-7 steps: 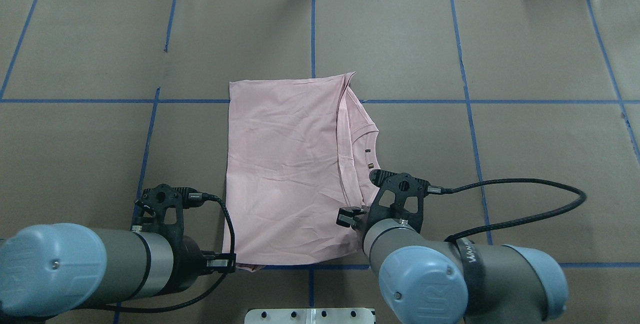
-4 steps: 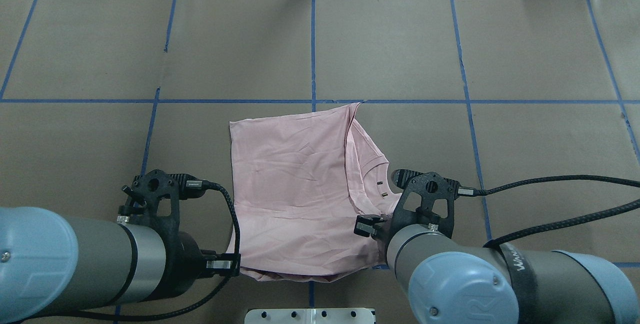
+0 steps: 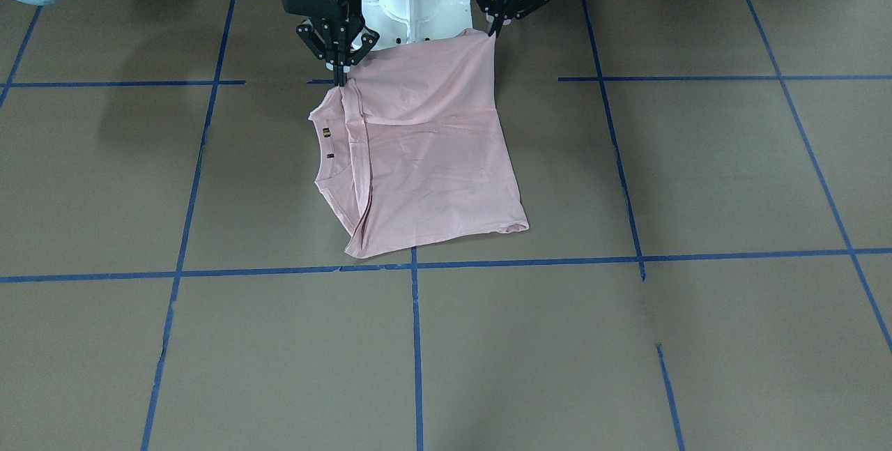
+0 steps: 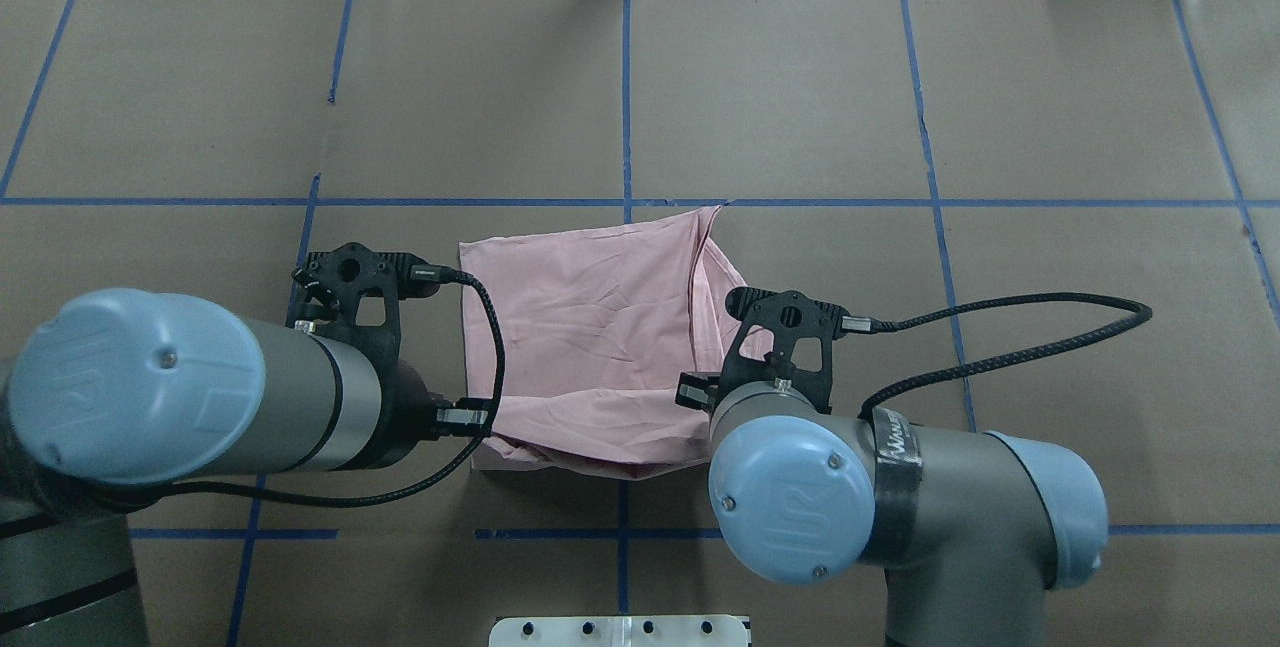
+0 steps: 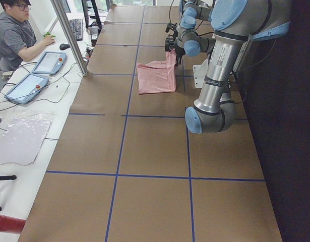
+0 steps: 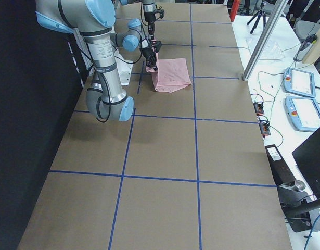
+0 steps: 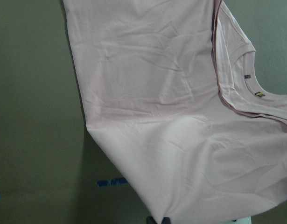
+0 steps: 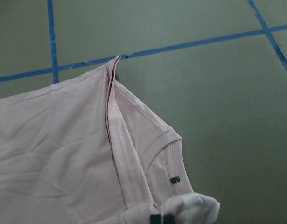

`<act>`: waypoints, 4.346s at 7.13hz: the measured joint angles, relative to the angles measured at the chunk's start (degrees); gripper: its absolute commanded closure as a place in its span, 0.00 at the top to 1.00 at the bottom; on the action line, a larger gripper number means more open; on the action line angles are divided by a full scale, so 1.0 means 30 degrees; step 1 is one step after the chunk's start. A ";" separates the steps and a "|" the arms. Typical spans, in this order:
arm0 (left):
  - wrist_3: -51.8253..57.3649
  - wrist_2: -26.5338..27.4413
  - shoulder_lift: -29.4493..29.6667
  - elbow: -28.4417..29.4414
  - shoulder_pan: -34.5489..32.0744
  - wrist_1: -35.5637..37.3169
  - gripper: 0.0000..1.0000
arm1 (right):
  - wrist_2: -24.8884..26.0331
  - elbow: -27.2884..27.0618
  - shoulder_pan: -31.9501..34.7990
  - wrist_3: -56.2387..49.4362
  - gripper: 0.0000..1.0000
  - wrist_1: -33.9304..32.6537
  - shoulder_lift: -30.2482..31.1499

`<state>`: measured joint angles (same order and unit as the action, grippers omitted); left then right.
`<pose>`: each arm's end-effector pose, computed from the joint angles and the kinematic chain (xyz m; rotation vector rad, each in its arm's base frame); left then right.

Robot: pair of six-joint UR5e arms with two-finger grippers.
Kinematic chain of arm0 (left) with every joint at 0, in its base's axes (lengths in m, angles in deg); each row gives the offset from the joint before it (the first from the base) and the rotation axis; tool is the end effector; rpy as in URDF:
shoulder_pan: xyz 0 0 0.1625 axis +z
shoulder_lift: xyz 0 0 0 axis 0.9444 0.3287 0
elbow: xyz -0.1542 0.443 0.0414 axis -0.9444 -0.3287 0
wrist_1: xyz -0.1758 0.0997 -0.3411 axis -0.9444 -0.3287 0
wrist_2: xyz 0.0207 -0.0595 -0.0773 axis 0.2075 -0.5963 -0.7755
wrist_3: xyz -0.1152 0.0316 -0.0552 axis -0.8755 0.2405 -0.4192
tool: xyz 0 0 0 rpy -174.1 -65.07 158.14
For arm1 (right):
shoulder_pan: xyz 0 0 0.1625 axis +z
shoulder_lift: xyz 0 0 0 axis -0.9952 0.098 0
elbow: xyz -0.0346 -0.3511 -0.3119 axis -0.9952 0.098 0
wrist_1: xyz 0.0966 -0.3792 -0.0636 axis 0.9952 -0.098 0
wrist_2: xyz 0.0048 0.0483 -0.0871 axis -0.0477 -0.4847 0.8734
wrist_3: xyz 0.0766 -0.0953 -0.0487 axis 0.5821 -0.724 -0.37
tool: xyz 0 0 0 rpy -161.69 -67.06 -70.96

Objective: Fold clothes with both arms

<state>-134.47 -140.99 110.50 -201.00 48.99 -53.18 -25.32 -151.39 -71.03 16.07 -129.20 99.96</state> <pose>0.4425 -0.2976 0.2388 0.1785 0.9618 0.0009 -0.5301 -0.2983 0.2660 0.3157 -0.6981 0.3791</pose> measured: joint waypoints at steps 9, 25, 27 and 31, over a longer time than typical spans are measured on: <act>0.7429 -0.1758 0.1818 1.2594 -0.6870 -0.9086 1.00 | -0.6270 1.6038 0.7783 -0.8200 1.00 0.9064 -0.6506; 2.5411 -1.0030 -0.7373 0.8462 -2.0552 -0.4484 1.00 | -1.8741 0.7755 2.5259 -3.4230 1.00 0.3687 1.1013; 2.5399 -1.0958 -0.8510 1.0447 -2.1955 -0.4975 1.00 | -1.9068 0.7679 2.6215 -3.4383 1.00 0.4561 1.2889; 2.5265 -1.2801 -0.9546 1.1748 -2.2404 -0.4456 1.00 | -1.9130 0.7283 2.6494 -3.4264 1.00 0.6073 1.3851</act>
<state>-58.68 -179.39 81.86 -165.75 -18.23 -66.55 -82.71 -129.54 8.45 -86.72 -110.98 141.51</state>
